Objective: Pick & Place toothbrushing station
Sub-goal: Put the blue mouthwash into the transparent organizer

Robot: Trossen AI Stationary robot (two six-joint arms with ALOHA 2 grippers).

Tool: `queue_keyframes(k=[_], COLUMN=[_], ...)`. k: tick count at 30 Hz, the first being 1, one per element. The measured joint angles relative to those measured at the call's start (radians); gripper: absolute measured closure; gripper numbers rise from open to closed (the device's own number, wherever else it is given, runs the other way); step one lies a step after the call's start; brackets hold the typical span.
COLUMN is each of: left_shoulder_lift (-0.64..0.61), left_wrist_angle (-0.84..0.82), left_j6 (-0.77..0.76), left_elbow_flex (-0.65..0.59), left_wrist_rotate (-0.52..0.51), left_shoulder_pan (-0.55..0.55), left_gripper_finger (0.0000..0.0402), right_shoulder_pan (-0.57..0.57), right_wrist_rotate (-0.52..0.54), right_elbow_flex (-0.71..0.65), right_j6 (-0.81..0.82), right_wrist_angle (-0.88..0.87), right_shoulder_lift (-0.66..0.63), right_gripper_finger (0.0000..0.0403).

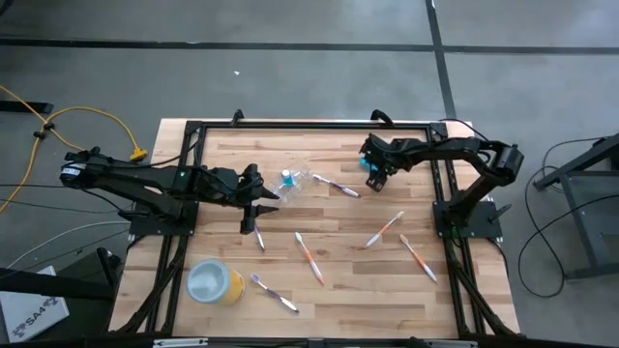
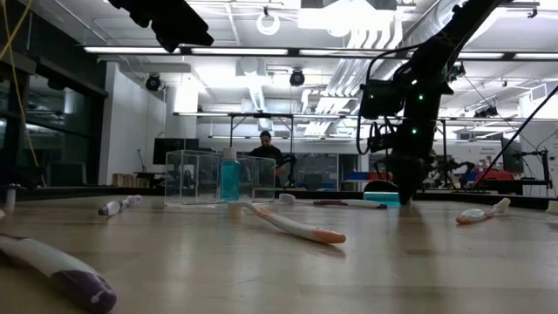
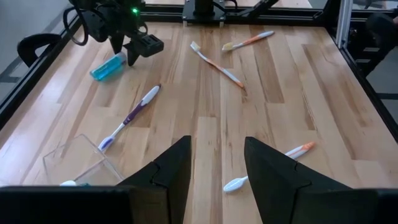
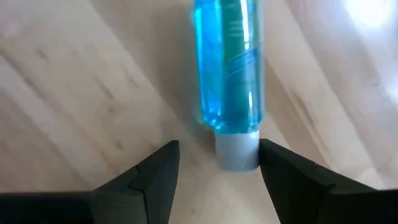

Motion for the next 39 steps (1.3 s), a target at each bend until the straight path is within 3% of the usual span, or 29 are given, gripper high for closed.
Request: queue_keyframes(k=[19, 32, 39], left_shoulder_lift=[0.000, 0.000, 0.000], left_wrist_angle=[0.000, -0.005, -0.005], left_j6=[-0.003, -0.007, -0.008], left_elbow_flex=[0.000, 0.000, 0.000], left_wrist_rotate=[0.000, 0.009, 0.008], left_shoulder_pan=[0.000, 0.000, 0.000], left_gripper_finger=[0.0259, 0.0259, 0.0259], right_shoulder_pan=[0.000, 0.000, 0.000], right_wrist_rotate=[-0.010, -0.015, -0.015], right_elbow_flex=[0.000, 0.001, 0.001], right_j6=[-0.008, -0.005, -0.005], right_wrist_angle=[0.031, 0.004, 0.001], right_shoulder_lift=[-0.003, -0.004, -0.004], right_gripper_finger=[0.0194, 0.0299, 0.0302])
